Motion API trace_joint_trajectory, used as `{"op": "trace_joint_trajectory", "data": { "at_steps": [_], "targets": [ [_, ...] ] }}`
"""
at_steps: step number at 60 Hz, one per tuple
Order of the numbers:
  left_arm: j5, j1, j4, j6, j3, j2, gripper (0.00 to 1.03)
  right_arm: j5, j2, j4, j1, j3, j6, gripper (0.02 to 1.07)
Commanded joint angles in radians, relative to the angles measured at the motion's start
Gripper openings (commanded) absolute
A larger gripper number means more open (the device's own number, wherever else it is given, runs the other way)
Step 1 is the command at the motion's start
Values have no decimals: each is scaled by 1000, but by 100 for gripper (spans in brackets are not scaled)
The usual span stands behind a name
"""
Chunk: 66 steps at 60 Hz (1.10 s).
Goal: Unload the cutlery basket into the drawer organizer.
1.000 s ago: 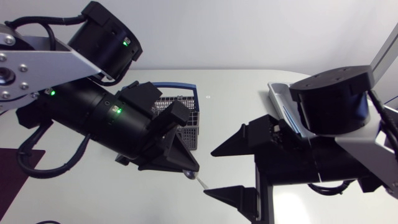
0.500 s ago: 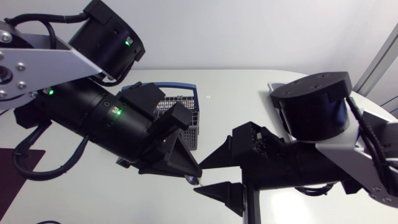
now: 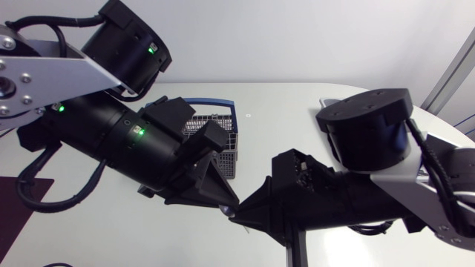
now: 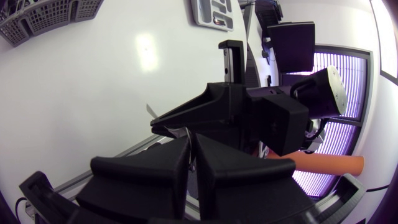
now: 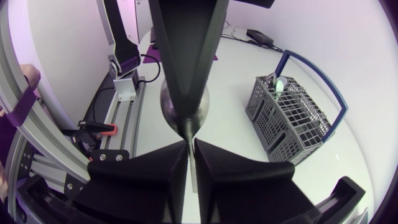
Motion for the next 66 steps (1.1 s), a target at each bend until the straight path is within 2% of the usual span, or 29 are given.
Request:
{"op": "trace_joint_trajectory", "data": {
  "at_steps": [1,12,16,19,27,34,44,47,56,66],
  "targets": [
    [28,-3,-13,9,32,-11,9,13,27,8,-1,-18,25,7],
    [42,6,-13,3,43,-13,25,15,28,2,-1,-18,30,7],
    [71,21,-15,-1,50,-13,43,19,34,-2,-3,-16,32,7],
    [84,32,-25,-1,66,-10,70,24,37,-5,-3,-18,32,7],
    [84,64,-25,-8,89,-8,94,39,42,-13,-6,-21,32,7],
    [84,113,-25,-15,115,-3,98,52,37,-25,-15,-24,32,7],
    [81,244,-64,-28,175,10,99,69,13,-74,-82,-27,13,7],
    [54,287,-71,-28,187,13,99,70,4,-90,-119,-29,-2,7],
    [-30,356,-95,-12,193,13,99,64,-38,-137,-291,-41,-83,7],
    [-122,388,-107,22,165,23,99,35,-69,-197,-509,-44,-212,7]
  ]
}}
